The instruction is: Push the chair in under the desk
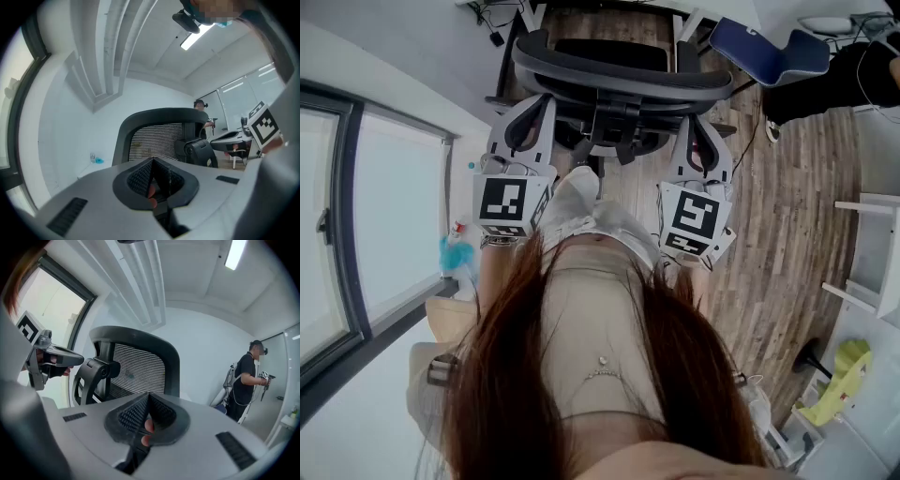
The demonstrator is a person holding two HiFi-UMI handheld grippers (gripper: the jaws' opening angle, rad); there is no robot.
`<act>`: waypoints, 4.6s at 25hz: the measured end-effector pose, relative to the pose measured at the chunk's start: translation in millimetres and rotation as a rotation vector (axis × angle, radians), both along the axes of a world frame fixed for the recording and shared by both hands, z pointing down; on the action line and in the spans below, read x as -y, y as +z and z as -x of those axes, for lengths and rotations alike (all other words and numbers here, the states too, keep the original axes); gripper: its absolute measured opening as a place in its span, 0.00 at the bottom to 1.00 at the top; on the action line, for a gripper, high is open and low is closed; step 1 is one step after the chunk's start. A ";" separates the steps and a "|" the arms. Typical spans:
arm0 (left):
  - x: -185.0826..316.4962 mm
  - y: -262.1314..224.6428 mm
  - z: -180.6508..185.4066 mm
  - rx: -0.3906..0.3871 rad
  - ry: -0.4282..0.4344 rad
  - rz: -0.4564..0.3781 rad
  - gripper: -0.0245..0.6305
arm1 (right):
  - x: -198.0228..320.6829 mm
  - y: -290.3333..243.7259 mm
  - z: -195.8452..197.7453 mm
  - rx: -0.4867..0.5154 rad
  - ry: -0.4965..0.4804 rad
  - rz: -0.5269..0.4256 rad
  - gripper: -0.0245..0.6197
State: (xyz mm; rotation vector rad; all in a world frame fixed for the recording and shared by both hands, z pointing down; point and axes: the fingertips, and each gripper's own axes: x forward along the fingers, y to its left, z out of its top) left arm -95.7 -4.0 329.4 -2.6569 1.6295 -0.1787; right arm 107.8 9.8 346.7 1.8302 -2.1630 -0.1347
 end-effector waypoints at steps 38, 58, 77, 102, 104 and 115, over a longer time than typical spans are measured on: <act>-5.9 51.3 5.9 0.231 0.091 0.082 0.26 | -6.2 44.2 11.1 -0.173 -0.162 0.152 0.28; -1.4 87.7 4.8 0.572 0.108 0.106 0.39 | -6.1 78.4 -0.2 -0.368 -0.160 0.246 0.43; 8.8 94.0 4.4 0.565 0.164 0.134 0.41 | 5.1 90.9 3.2 -0.374 -0.238 0.283 0.44; 58.1 95.8 6.2 0.575 0.168 0.183 0.41 | 52.2 93.2 7.0 -0.387 -0.218 0.255 0.44; 62.0 95.9 6.0 0.577 0.164 0.187 0.41 | 56.0 93.1 6.8 -0.385 -0.215 0.258 0.44; 85.4 96.7 12.9 0.573 0.162 0.207 0.41 | 79.0 93.1 14.5 -0.391 -0.216 0.267 0.44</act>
